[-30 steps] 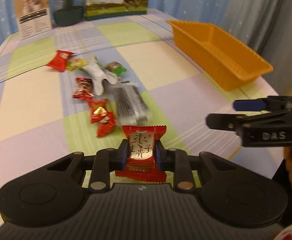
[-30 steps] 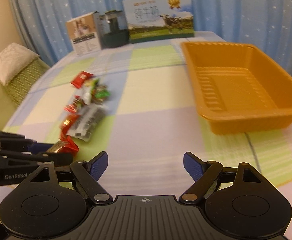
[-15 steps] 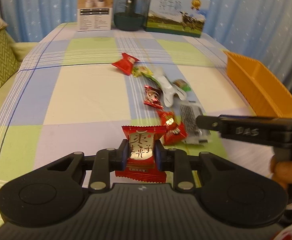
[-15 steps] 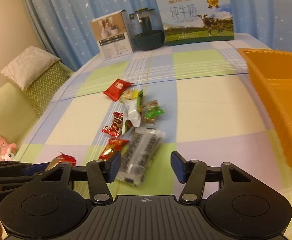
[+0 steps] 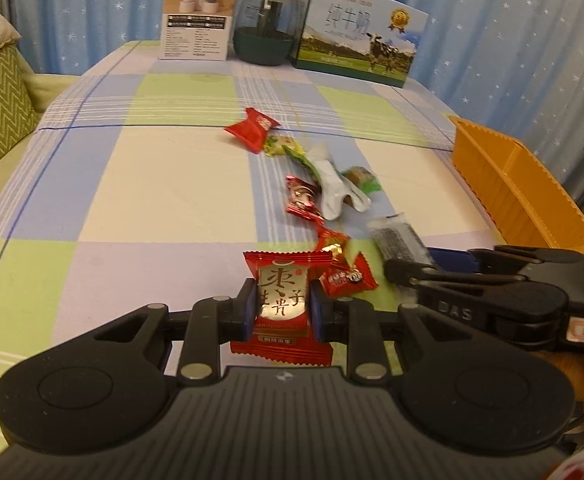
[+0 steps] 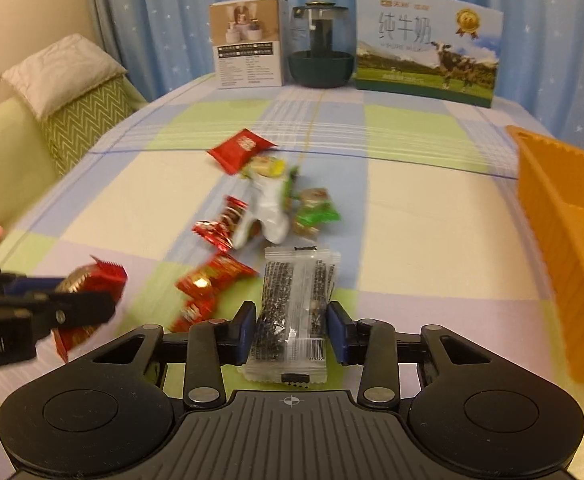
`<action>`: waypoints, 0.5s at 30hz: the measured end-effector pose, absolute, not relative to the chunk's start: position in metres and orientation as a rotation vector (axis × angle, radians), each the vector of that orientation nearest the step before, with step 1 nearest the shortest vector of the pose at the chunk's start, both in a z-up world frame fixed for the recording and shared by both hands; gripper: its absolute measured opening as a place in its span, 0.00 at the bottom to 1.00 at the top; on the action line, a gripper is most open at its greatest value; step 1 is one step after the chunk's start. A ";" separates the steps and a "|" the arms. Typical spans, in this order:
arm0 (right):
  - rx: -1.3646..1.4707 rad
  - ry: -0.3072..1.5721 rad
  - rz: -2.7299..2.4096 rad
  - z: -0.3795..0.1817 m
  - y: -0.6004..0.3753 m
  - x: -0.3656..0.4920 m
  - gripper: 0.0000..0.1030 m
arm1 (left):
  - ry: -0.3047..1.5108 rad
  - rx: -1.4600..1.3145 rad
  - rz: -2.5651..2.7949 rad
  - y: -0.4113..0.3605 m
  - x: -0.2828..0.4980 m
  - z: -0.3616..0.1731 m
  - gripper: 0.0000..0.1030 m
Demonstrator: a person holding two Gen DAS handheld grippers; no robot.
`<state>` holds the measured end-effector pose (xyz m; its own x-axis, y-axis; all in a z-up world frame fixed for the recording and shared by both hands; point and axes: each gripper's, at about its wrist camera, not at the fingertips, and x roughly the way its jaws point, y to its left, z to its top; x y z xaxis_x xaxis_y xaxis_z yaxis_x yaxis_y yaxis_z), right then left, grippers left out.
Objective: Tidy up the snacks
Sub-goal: 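Grasp the clear sesame bar packet with the right gripper while the left holds the red packet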
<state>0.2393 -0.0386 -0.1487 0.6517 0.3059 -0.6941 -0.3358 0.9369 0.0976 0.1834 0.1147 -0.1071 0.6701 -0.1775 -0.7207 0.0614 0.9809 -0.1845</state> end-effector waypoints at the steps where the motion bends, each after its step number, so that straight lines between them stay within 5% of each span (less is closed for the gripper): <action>1: -0.044 0.781 0.352 -0.149 -0.044 0.235 0.38 | 0.828 -0.148 -0.143 0.112 0.182 -0.108 0.23; 15: -0.051 0.763 0.335 -0.143 -0.064 0.208 0.38 | 0.831 -0.115 -0.162 0.079 0.169 -0.099 0.23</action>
